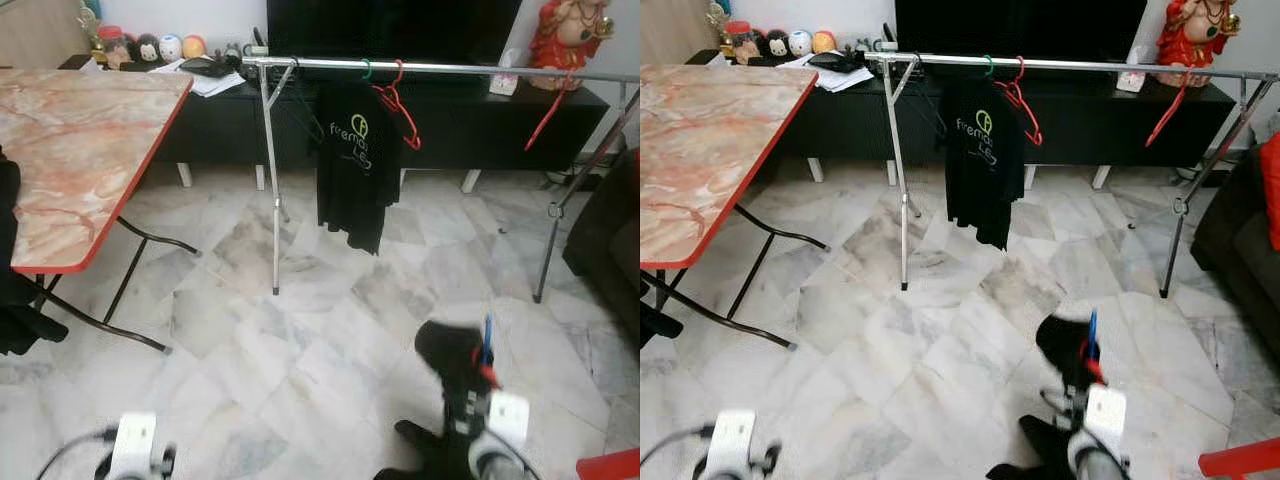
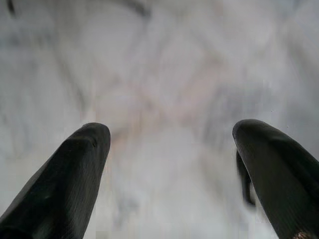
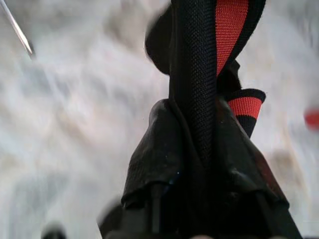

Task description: Hang hanger

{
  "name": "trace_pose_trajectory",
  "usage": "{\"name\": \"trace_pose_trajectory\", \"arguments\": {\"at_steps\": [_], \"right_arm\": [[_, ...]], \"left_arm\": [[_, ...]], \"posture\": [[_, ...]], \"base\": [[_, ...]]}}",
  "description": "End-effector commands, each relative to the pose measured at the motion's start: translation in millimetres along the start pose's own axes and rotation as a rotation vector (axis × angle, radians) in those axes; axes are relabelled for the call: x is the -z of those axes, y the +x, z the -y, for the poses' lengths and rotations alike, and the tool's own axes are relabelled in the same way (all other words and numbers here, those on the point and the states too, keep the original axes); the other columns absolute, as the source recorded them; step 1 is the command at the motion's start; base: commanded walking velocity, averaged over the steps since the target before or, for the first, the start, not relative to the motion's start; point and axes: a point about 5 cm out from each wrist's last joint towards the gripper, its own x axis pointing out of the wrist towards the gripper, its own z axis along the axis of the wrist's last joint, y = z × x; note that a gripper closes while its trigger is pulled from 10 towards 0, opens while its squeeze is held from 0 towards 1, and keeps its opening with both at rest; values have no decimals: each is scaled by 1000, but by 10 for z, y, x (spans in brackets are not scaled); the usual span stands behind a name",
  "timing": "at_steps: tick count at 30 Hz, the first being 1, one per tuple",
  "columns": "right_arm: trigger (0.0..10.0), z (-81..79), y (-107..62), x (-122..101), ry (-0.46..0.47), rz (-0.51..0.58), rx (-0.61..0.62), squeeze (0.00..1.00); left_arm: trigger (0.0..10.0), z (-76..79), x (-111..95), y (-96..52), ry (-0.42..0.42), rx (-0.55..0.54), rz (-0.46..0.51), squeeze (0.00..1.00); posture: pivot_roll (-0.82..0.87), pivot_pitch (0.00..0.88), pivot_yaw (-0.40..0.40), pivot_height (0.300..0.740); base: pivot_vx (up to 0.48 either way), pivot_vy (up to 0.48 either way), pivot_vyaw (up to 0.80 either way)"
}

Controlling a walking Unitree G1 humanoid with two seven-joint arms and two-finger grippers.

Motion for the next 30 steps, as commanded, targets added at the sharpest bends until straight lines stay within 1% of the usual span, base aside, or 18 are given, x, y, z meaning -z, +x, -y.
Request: {"name": "trace_pose_trajectory", "arguments": {"at_steps": [1, 2, 3, 5, 6, 7, 11, 13, 16, 20, 23, 30], "right_arm": [[10000, 19, -5, 36, -25, -30, 3, 0], [10000, 29, -16, 73, -30, -49, 6, 0], [10000, 45, -44, 154, -63, -86, 7, 0], [10000, 85, -63, 208, -80, -115, 28, 0], [10000, 94, -56, 187, -55, -106, 34, 0], [10000, 80, -45, 159, -52, -93, 27, 0], [10000, 58, -18, 94, -61, -72, 14, 0], [10000, 62, 6, 29, -49, -51, 22, 0], [10000, 50, 31, -40, -61, -31, 17, 0], [10000, 27, 53, -101, -65, -11, 10, 0], [10000, -20, 64, -129, -96, -2, -6, 0], [10000, -85, 80, -177, -90, 16, -20, 0]], "left_arm": [[10000, 59, 76, -15, 36, 38, -42, 0], [10000, 70, 109, -24, 43, 44, -57, 0], [10000, 84, 180, -43, 34, 46, -90, 0], [10000, 108, 222, -57, 21, 45, -107, 0], [10000, 115, 228, -59, 13, 45, -109, 0], [10000, 119, 226, -59, 12, 45, -108, 0], [10000, 139, 231, -60, 15, 53, -112, 0], [10000, 151, 233, -60, 19, 58, -116, 0], [10000, 162, 215, -53, 19, 60, -114, 0], [10000, 165, 202, -48, 20, 60, -112, 0], [10000, 152, 222, -54, 20, 52, -118, 0], [10000, 126, 280, -75, 19, 41, -136, 0]], "posture": [[-21, 0, -45, 740], [-21, 0, -45, 740], [-16, 0, -52, 740], [-8, 0, -57, 740], [-3, 0, -61, 740], [-8, 0, -59, 740], [-16, 0, -57, 740], [-15, 0, -57, 740], [-10, 0, -60, 740], [-6, 0, -59, 740], [-4, 0, -59, 740], [7, 0, -58, 740]], "base": [[0, 0, 0], [0, 0, 0], [0, 0, 0], [0, 0, 0], [0, 0, 0], [0, 0, 0], [0, 0, 0], [0, 0, 0], [0, 0, 0], [-247, 0, 0], [-255, 0, 0], [-267, 0, 0]]}}
